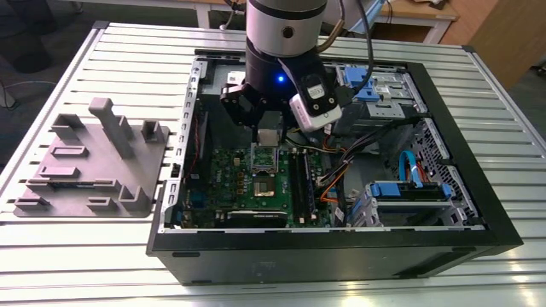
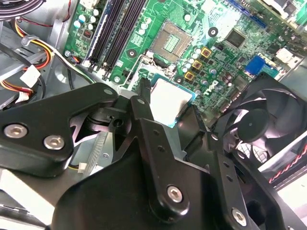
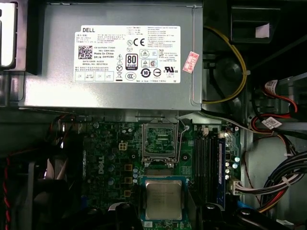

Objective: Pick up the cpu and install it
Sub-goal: 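Place the cpu into insertion slot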

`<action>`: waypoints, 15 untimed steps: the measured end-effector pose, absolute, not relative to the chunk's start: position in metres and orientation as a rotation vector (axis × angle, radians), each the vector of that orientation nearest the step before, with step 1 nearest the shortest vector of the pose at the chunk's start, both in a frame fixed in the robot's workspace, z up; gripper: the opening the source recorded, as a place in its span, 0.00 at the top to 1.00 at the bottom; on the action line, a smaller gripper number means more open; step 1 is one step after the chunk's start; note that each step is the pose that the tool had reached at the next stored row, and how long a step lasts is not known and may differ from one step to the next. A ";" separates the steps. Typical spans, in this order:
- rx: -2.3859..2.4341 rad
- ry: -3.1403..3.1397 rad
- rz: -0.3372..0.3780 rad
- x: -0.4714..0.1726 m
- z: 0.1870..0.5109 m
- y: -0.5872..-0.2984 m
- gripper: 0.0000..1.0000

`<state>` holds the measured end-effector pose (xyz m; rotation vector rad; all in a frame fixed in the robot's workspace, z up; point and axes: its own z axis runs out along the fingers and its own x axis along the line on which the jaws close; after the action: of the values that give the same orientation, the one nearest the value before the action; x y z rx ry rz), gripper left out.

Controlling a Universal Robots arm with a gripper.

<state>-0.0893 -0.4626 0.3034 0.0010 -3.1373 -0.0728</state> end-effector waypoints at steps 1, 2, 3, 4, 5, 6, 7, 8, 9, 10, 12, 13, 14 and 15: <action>0.001 -3.137 -0.073 -0.089 0.303 -0.463 0.53; 0.001 -3.137 -0.073 -0.089 0.303 -0.463 0.53; 0.001 -3.137 -0.073 -0.089 0.302 -0.463 0.53; 0.001 -3.137 -0.073 -0.089 0.302 -0.463 0.53; 0.001 -3.137 -0.073 -0.089 0.301 -0.463 0.53; 0.001 -3.137 -0.073 -0.089 0.301 -0.463 0.53; 0.001 -3.137 -0.073 -0.089 0.300 -0.463 0.53; 0.001 -3.137 -0.073 -0.089 0.300 -0.463 0.53; 0.001 -3.137 -0.073 -0.089 0.299 -0.463 0.53; 0.001 -3.137 -0.073 -0.089 0.298 -0.463 0.53; 0.001 -3.137 -0.073 -0.089 0.297 -0.463 0.53; 0.001 -3.137 -0.073 -0.089 0.296 -0.463 0.53; 0.001 -3.137 -0.072 -0.089 0.295 -0.463 0.53; 0.001 -3.137 -0.072 -0.089 0.294 -0.464 0.53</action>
<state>-0.0895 -0.4640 0.2943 0.0009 -3.1371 -0.0723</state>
